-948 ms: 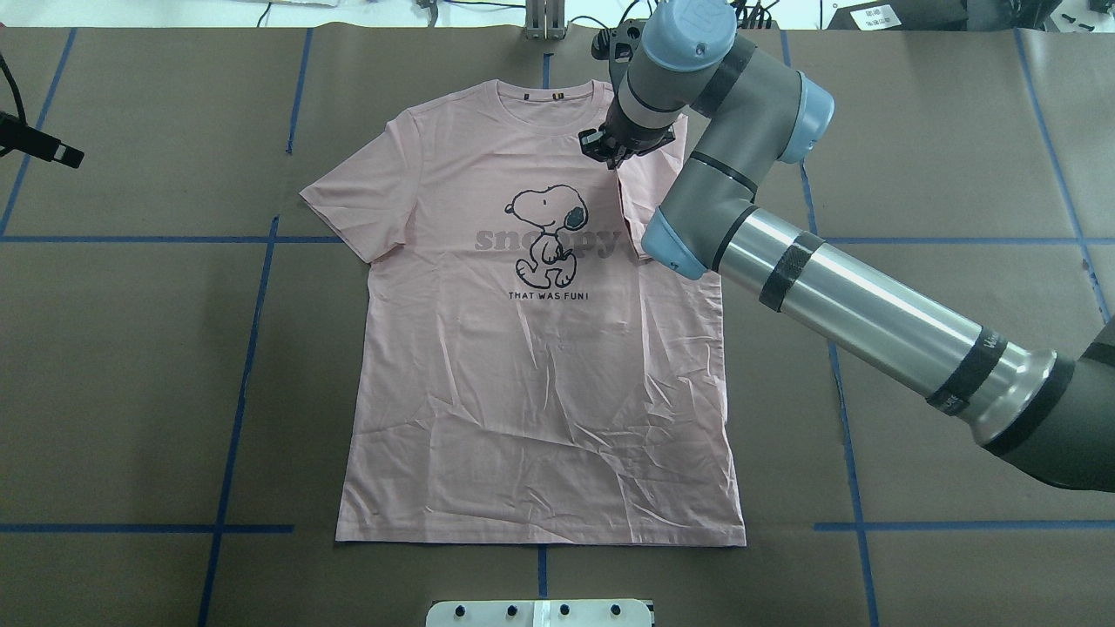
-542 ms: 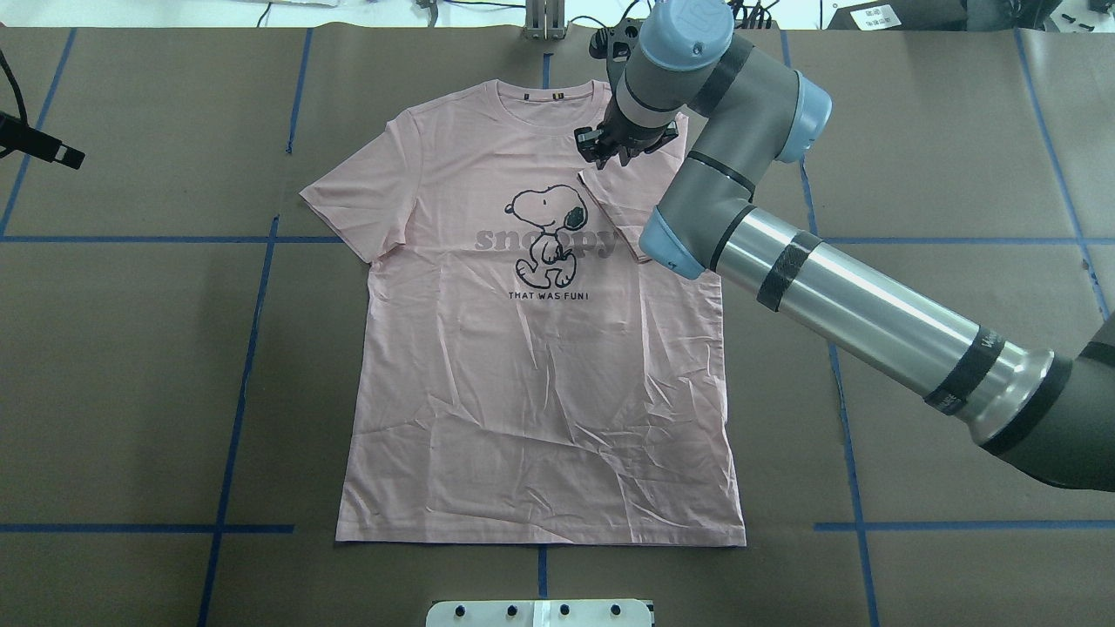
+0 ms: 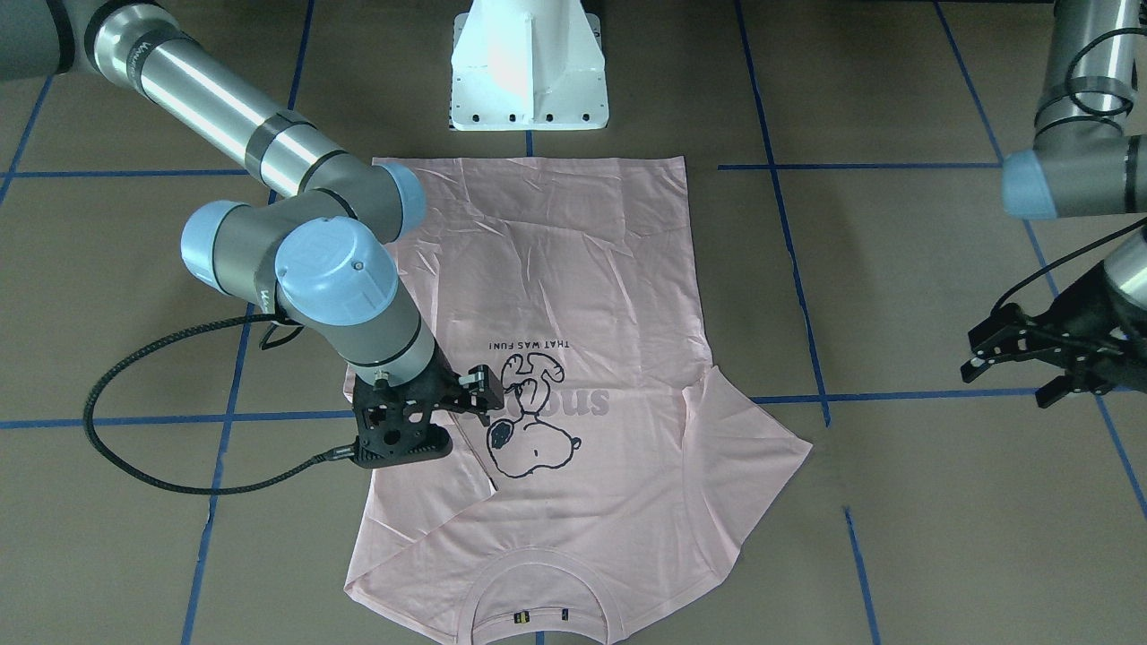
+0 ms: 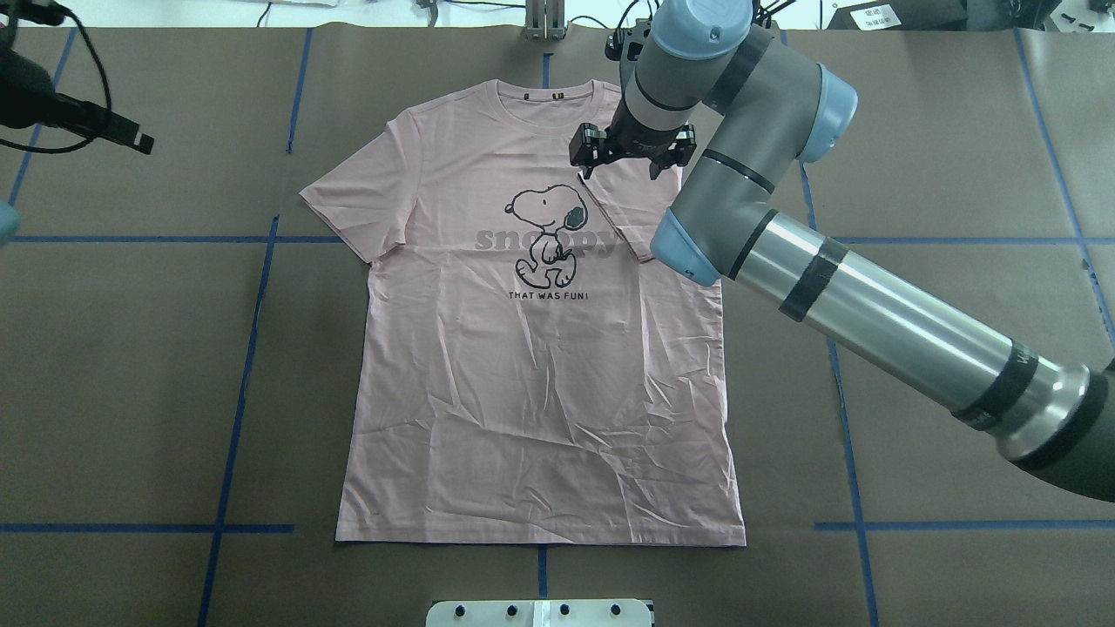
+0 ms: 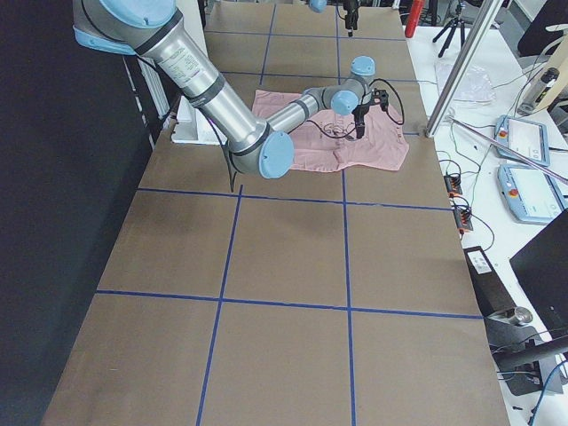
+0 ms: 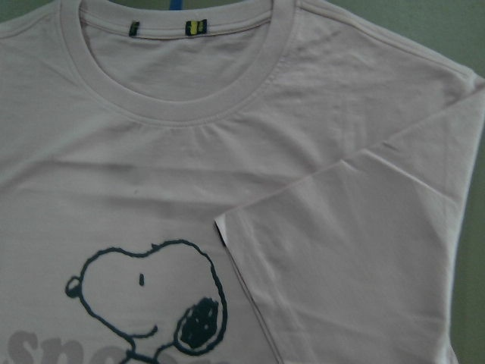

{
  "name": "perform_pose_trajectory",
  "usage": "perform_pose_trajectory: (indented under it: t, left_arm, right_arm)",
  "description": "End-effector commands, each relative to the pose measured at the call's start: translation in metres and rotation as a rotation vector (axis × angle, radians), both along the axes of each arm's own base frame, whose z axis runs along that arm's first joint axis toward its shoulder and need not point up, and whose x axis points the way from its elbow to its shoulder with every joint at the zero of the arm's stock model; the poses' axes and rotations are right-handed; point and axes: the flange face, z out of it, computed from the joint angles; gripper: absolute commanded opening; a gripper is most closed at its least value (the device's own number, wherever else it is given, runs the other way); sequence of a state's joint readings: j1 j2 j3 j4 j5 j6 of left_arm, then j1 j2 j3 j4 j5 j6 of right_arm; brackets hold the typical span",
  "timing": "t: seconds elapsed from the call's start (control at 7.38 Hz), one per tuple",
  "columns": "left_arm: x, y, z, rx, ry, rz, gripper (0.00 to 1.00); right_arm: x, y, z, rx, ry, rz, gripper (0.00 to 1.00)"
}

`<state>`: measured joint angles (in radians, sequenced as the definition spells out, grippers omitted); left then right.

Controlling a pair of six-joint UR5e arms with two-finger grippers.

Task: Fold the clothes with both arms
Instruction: 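Release the sleeve and raise the right gripper while the left arm approaches the other sleeve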

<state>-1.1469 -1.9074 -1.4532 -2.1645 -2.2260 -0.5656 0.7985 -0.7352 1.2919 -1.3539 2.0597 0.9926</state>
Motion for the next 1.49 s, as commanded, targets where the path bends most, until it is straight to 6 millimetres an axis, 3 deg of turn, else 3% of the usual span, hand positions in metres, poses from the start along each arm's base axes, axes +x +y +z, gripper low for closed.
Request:
perform_pose_trajectory:
  t: [0.0,0.27,0.41,0.68,1.35]
  left_arm:
    - [0.075,0.009,-0.03,-0.064,0.018,-0.124,1.0]
    - [0.153,0.023,-0.048,-0.111,0.025,-0.23,1.0]
    - [0.178,0.032,-0.046,-0.136,0.022,-0.254,1.0]
    - [0.201,0.01,-0.028,-0.122,-0.016,-0.295,0.96]
    - [0.219,0.011,-0.018,-0.13,-0.028,-0.275,0.91]
  right_arm:
    - [0.072,0.033,0.01,-0.091,0.066,0.019,1.0]
    - [0.129,0.039,0.057,-0.055,0.057,-0.048,1.0]
    - [0.14,0.038,0.072,-0.032,0.069,-0.064,1.0]
    - [0.139,0.04,0.079,-0.028,0.069,-0.066,1.0]
    - [0.14,0.042,0.072,-0.024,0.061,-0.059,1.0]
